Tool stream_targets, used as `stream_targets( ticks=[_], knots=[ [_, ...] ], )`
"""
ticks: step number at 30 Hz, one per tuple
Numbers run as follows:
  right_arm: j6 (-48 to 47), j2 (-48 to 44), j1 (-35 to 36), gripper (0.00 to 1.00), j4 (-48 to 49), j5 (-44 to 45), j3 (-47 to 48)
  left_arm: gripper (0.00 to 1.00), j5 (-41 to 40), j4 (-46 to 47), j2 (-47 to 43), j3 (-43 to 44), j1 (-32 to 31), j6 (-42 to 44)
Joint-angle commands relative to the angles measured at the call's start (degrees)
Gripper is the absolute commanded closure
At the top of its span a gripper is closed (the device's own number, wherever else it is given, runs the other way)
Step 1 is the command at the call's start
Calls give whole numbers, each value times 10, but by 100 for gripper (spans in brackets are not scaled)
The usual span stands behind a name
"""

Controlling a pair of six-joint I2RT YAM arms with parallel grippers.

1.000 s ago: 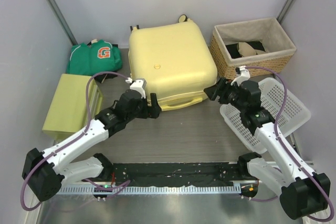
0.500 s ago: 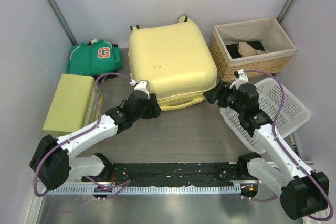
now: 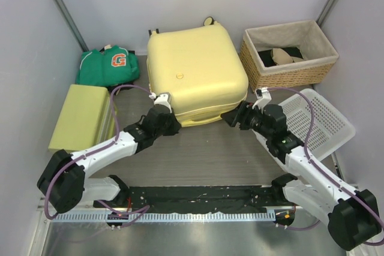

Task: Open, take out, and arrange the luggage
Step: Unzip the luggage at the center of the board.

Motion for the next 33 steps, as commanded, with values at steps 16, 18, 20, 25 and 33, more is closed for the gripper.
stream_targets(
  ticks=[16, 18, 20, 25, 33],
  knots=[
    [26, 174, 129, 30, 168, 59, 46, 100, 263, 268, -8, -67, -1, 59],
    [25, 194, 134, 30, 174, 72, 45, 100, 279, 282, -6, -65, -2, 60],
    [27, 209, 141, 32, 183, 81, 44, 100, 282, 286, -1, -62, -2, 60],
    [33, 235, 147, 37, 221, 98, 30, 100, 296, 294, 16, -52, -1, 63],
    [18, 240, 163, 41, 247, 67, 30, 77, 238, 171, -20, -29, -1, 92]
  ],
)
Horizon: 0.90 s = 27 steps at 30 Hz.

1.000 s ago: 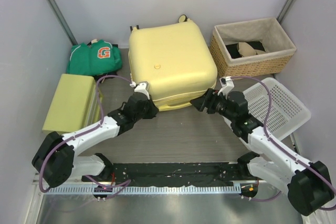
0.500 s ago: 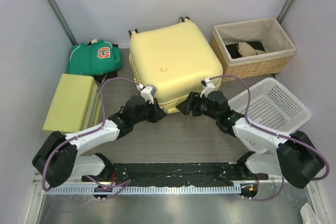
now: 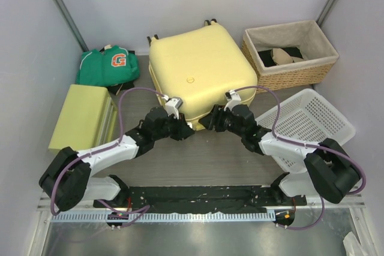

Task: Open, take out, and arrange the luggage
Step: Unzip the luggage at the center of the board.

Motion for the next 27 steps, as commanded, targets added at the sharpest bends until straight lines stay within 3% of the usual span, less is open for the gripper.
stream_targets(
  ticks=[1, 2, 4, 7, 14, 22, 27],
  knots=[
    [-13, -24, 16, 41, 46, -10, 6, 58, 1, -48, -62, 43, -9, 18],
    [-15, -30, 19, 41, 43, -7, 9, 47, -28, -67, -75, 42, -4, 20],
    [-27, -43, 27, 41, 28, -5, 13, 34, -55, -133, -104, 42, 3, 18],
    [-33, -48, 38, 42, 13, 2, 20, 27, -70, -211, -156, 43, 28, 14],
    [-33, -23, 55, 43, 17, 2, 33, 17, -60, -323, -242, 57, 127, 10],
    [-29, 1, 77, 46, 30, -5, 46, 1, 28, -289, -213, 107, 191, -12],
    [-24, 5, 91, 48, 32, 0, 45, 2, 8, -279, -174, 118, 194, -24]
  ],
)
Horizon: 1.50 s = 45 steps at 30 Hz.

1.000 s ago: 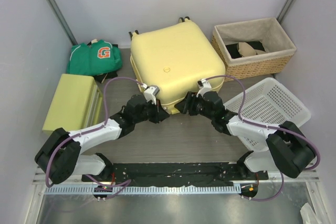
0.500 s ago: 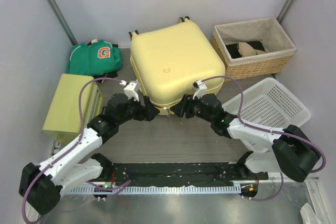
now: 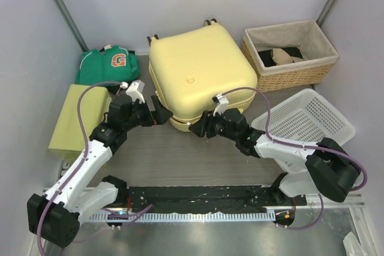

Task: Open, take out, and arrange the luggage
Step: Unzip the luggage at the center of the board.

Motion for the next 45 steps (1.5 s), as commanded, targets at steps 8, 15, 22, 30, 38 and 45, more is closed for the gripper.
stream_targets(
  ticks=[8, 15, 22, 30, 38, 45],
  knots=[
    [-1, 31, 17, 58, 34, 11, 30, 7, -26, 43, 12, -37, 12, -48],
    [-14, 31, 23, 98, 6, 46, 40, 13, -43, 43, 30, -48, 16, -49],
    [-64, 22, 54, 99, -132, 223, 79, 14, -54, 66, 63, -49, 20, -53],
    [-73, 10, 55, 99, -203, 299, 85, 18, -50, 114, 125, -46, 27, -68],
    [-65, 16, 55, 99, -180, 272, 73, 20, -33, 163, 153, -47, 28, -93],
    [-58, 22, 55, 99, -172, 276, 65, 14, -41, 175, 158, -51, 27, -100]
  ],
)
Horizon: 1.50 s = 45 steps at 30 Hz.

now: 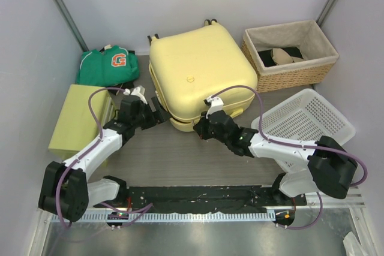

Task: Open, take out, and arrange the luggage
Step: Unzip the luggage at the center of the board.

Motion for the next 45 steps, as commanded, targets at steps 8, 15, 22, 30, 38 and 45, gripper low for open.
stream_targets(
  ticks=[8, 15, 22, 30, 38, 45],
  knots=[
    [-17, -35, -16, 99, -60, 171, -30, 16, -18, 109, 58, -6, 2, -23],
    [-29, -48, -23, 99, -81, 209, -38, 42, -25, 117, 92, -8, 5, -20],
    [-38, -51, -51, 99, -102, 217, -39, 70, -36, 115, 107, -7, 12, -12],
    [-56, -116, -154, 99, -105, 146, -62, 97, -31, 114, 112, -6, 34, -4],
    [-82, -142, -297, 99, -108, 88, -76, 100, -33, 108, 106, -8, 60, 6],
    [-108, -135, -372, 99, -103, 69, -60, 100, -40, 103, 101, -3, 80, 13]
  ],
)
